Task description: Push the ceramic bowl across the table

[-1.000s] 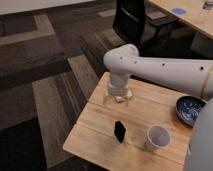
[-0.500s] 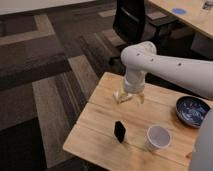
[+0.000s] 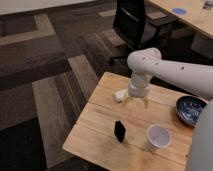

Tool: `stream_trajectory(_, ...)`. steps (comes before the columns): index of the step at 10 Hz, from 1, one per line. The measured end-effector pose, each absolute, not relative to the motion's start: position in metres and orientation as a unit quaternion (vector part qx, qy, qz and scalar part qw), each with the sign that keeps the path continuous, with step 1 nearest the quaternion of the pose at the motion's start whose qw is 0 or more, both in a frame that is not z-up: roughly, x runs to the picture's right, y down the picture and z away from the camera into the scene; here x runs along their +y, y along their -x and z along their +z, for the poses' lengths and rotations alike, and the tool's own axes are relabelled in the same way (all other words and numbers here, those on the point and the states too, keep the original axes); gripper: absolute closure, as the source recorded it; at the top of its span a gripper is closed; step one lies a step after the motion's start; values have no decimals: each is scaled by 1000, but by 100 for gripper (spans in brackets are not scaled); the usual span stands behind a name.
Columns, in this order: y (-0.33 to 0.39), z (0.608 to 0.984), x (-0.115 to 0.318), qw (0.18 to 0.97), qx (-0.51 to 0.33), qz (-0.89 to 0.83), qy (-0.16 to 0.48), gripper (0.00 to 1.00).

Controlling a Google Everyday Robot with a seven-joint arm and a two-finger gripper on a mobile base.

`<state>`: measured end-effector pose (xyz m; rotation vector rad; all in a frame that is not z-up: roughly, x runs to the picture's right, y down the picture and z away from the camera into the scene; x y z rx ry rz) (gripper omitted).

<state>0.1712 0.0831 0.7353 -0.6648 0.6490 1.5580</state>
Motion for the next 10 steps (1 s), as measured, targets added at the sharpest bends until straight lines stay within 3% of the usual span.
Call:
stream_trajectory(4, -228, 769, 85, 635, 252, 661, 311, 35)
stream_trajectory(10, -285, 791, 93, 644, 229, 652, 328, 35)
